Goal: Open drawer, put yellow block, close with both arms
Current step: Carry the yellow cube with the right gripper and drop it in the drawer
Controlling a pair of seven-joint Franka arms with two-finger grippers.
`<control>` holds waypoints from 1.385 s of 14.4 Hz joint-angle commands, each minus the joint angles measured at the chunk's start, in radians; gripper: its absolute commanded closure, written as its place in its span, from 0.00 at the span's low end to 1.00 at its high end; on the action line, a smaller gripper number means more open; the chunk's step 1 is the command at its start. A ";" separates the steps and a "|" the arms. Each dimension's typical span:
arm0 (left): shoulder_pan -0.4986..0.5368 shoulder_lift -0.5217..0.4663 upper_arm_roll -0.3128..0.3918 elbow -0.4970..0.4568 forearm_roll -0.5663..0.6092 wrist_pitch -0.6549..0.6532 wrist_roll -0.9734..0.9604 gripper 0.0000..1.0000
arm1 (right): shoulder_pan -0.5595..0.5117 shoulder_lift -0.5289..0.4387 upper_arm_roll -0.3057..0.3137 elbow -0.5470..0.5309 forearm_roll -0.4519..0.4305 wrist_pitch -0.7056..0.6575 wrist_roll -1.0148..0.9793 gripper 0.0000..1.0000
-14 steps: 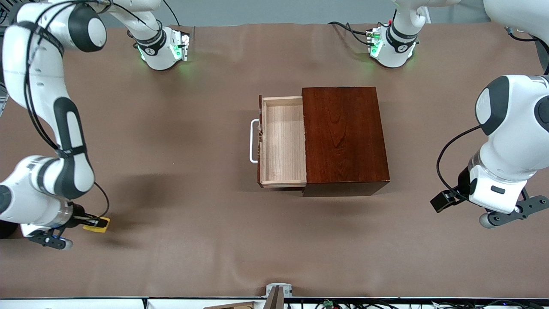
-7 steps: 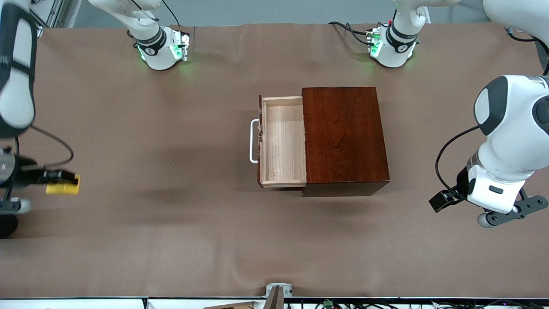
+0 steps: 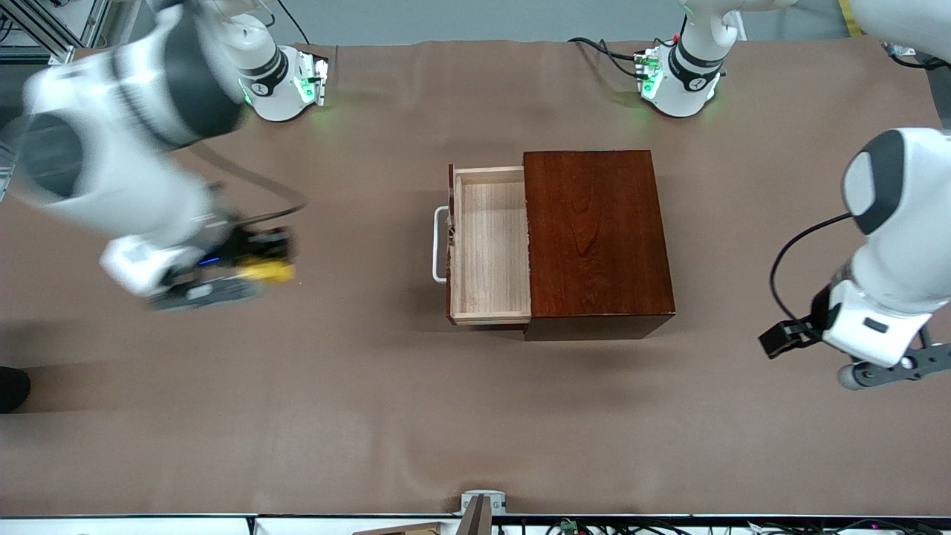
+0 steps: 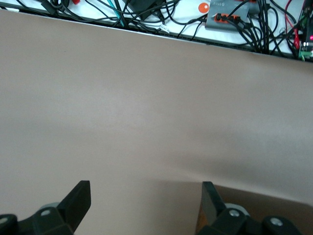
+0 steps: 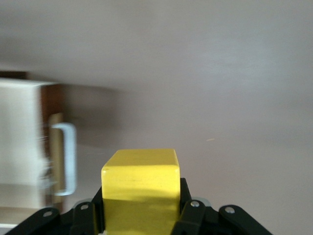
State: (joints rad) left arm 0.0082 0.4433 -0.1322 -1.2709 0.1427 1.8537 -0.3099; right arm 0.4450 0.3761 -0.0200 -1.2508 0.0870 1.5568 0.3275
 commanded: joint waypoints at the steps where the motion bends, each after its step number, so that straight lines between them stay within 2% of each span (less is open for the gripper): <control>1: 0.065 -0.060 -0.006 -0.034 -0.073 -0.059 0.136 0.00 | 0.139 -0.006 -0.018 -0.016 0.023 0.118 0.160 0.92; 5: 0.070 -0.135 -0.007 -0.120 -0.081 -0.077 0.196 0.00 | 0.230 0.084 -0.020 -0.025 0.114 0.299 0.197 0.92; 9: 0.073 -0.360 -0.044 -0.374 -0.081 -0.079 0.193 0.00 | 0.277 0.193 -0.020 -0.042 0.132 0.436 0.254 0.92; 11: 0.075 -0.457 -0.055 -0.448 -0.089 -0.088 0.192 0.00 | 0.293 0.239 -0.020 -0.042 0.132 0.498 0.254 0.92; 17: 0.067 -0.466 -0.056 -0.427 -0.130 -0.122 0.184 0.00 | 0.313 0.326 -0.021 -0.058 0.128 0.637 0.254 0.92; 18: 0.067 -0.463 -0.056 -0.427 -0.132 -0.122 0.184 0.00 | 0.313 0.326 -0.021 -0.067 0.128 0.646 0.254 0.89; 20: 0.067 -0.460 -0.056 -0.427 -0.130 -0.122 0.184 0.00 | 0.313 0.340 -0.021 -0.070 0.123 0.657 0.254 0.75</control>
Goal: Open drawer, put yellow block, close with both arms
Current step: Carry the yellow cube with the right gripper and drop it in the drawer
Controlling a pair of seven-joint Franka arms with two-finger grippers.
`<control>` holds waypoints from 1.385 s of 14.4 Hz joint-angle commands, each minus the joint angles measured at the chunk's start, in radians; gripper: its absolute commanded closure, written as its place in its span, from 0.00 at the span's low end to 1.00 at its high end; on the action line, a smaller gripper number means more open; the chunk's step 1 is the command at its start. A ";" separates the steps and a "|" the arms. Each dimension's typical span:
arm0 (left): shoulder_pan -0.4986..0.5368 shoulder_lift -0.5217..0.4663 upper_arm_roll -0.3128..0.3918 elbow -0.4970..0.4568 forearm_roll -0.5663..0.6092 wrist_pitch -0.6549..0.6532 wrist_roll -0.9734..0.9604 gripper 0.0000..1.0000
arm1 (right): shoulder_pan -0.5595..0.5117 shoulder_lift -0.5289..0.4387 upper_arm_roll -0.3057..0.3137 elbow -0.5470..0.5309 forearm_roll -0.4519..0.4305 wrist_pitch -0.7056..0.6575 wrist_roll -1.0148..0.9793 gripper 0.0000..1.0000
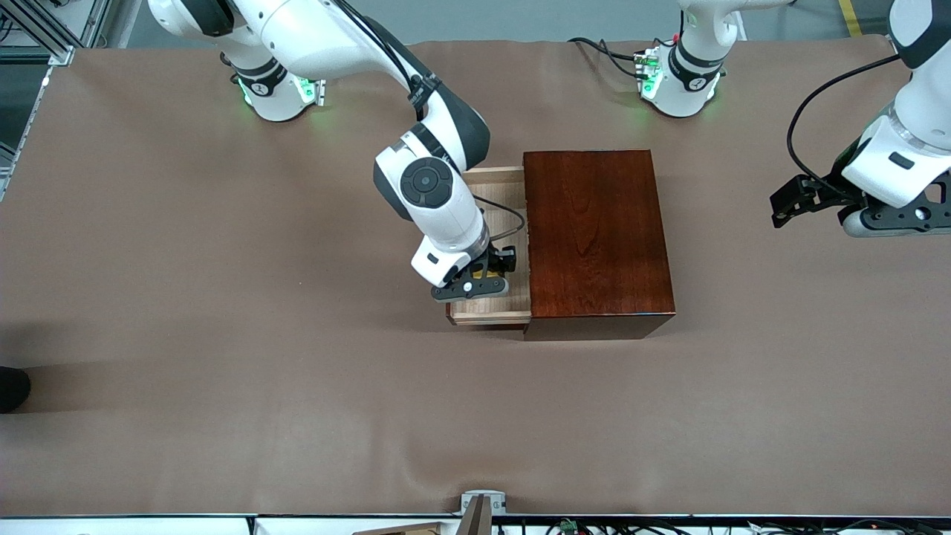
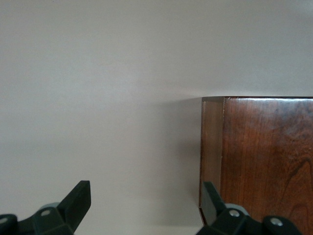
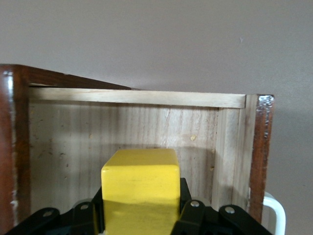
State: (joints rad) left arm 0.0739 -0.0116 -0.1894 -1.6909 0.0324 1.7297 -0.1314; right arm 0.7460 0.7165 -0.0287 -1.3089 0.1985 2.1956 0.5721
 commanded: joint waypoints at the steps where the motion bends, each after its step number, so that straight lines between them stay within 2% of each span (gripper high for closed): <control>1: 0.001 -0.004 0.001 -0.007 -0.022 0.004 0.004 0.00 | 0.012 0.003 -0.013 -0.012 0.012 0.024 0.009 0.68; 2: 0.001 -0.004 0.001 -0.007 -0.020 0.004 0.004 0.00 | 0.010 0.004 -0.013 -0.012 0.012 0.027 0.009 0.55; 4: 0.001 -0.004 0.001 -0.007 -0.022 0.004 0.004 0.00 | 0.007 0.005 -0.013 -0.010 0.019 0.027 0.037 0.00; 8: 0.001 0.004 0.001 -0.007 -0.022 0.007 0.003 0.00 | -0.003 -0.038 -0.014 -0.004 0.013 -0.025 0.058 0.00; 13: 0.000 0.007 0.001 -0.007 -0.022 0.010 0.001 0.00 | -0.086 -0.240 -0.017 0.007 0.016 -0.334 0.014 0.00; 16: 0.001 0.007 0.001 -0.007 -0.022 0.011 0.001 0.00 | -0.245 -0.349 -0.020 0.005 0.006 -0.578 -0.127 0.00; 20: 0.001 0.008 0.001 -0.007 -0.022 0.011 0.001 0.00 | -0.434 -0.451 -0.020 -0.018 -0.128 -0.717 -0.317 0.00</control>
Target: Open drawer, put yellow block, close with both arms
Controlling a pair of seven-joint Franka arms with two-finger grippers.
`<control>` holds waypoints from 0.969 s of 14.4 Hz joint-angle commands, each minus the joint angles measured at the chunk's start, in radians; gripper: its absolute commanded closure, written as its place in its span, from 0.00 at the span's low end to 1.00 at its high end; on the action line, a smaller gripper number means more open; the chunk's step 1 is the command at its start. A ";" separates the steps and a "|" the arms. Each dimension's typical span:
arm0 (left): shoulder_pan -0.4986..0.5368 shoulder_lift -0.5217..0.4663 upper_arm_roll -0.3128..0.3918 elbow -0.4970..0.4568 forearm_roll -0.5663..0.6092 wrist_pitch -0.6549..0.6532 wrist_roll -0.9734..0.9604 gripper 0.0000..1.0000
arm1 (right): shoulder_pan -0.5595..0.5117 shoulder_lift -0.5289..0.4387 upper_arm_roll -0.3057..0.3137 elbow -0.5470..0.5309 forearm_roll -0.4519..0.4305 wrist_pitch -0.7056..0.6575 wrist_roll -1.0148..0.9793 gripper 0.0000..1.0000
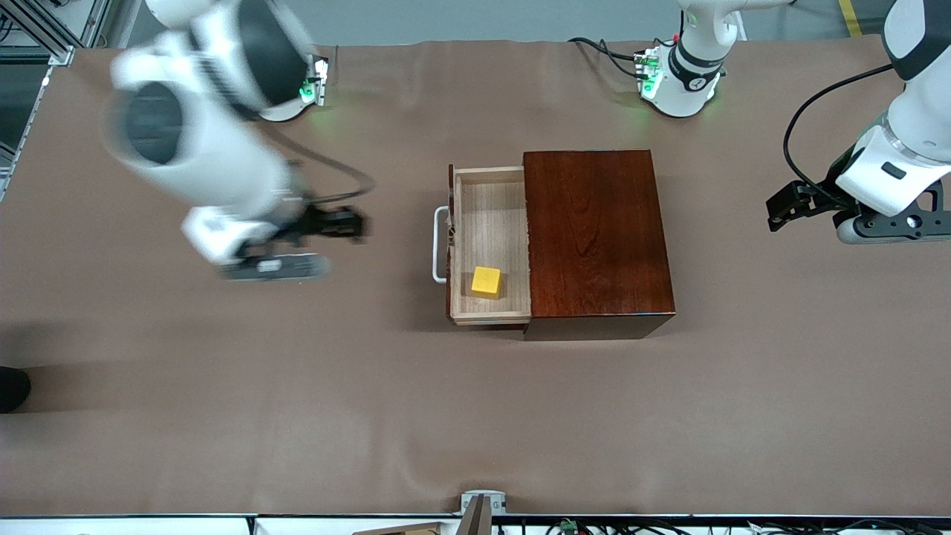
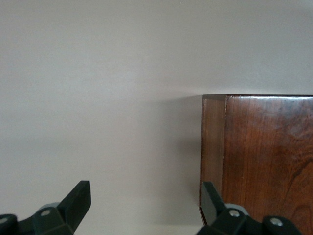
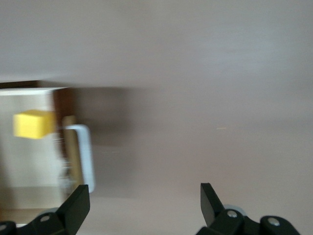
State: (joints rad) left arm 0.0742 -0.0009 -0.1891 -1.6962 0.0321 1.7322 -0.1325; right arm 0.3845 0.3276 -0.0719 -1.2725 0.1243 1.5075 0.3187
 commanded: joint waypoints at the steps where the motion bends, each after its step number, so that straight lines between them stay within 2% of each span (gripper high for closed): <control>1: 0.001 -0.002 0.000 -0.002 -0.021 0.009 0.002 0.00 | -0.129 -0.083 0.023 -0.073 -0.057 -0.042 -0.096 0.00; 7: -0.010 0.009 0.000 0.001 -0.021 0.016 -0.006 0.00 | -0.392 -0.199 0.024 -0.255 -0.058 0.065 -0.351 0.00; 14: -0.021 0.018 0.000 0.012 -0.021 0.016 -0.007 0.00 | -0.397 -0.203 0.024 -0.257 -0.134 0.082 -0.348 0.00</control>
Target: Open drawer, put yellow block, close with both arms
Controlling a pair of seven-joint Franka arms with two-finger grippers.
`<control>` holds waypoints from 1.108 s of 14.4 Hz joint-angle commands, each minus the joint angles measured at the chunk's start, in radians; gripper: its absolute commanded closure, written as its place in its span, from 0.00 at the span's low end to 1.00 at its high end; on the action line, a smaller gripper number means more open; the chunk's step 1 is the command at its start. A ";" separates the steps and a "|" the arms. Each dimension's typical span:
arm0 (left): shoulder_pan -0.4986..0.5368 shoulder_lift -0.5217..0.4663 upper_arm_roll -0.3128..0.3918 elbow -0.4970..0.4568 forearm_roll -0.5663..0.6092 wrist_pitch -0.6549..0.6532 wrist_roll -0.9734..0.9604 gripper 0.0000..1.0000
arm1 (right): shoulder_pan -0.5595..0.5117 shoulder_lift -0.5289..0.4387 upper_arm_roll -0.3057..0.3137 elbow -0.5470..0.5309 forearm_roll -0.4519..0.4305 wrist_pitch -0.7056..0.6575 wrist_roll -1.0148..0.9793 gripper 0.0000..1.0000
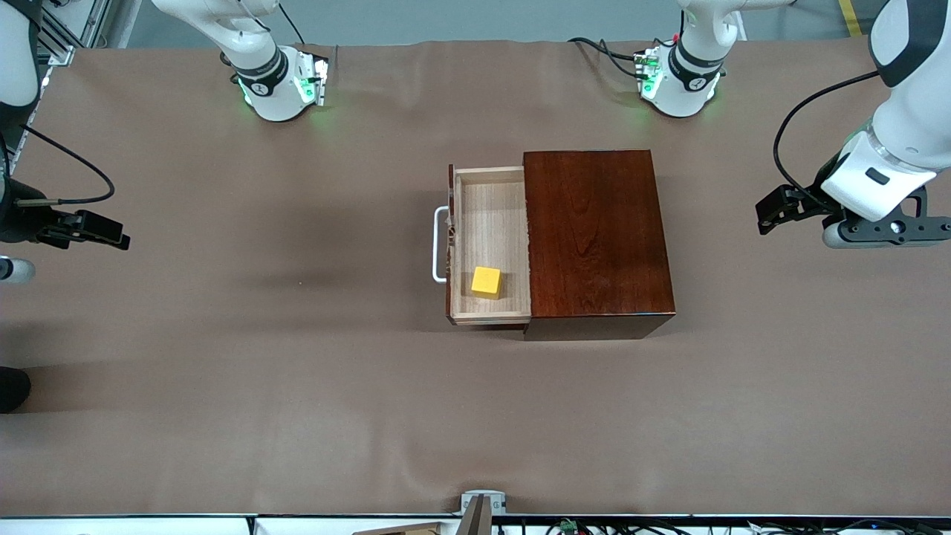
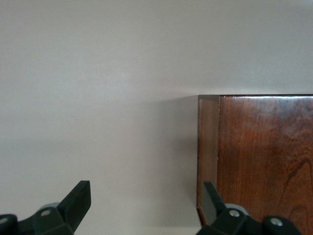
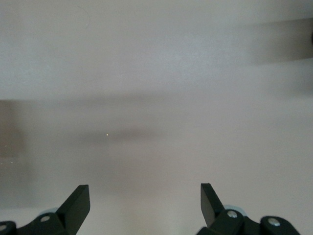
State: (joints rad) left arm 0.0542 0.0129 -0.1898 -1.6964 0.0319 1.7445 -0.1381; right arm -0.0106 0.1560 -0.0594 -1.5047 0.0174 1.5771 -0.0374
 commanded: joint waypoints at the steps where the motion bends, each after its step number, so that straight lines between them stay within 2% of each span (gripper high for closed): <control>1: 0.000 0.004 0.001 0.012 -0.021 0.004 0.000 0.00 | -0.002 -0.029 0.013 -0.020 -0.027 0.012 0.010 0.00; 16: 0.000 0.004 0.001 0.012 -0.021 0.004 0.000 0.00 | 0.009 -0.026 0.019 0.007 -0.008 0.018 0.017 0.00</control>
State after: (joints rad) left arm 0.0542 0.0131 -0.1898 -1.6963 0.0318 1.7450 -0.1381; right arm -0.0059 0.1497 -0.0446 -1.4957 0.0152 1.5926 -0.0358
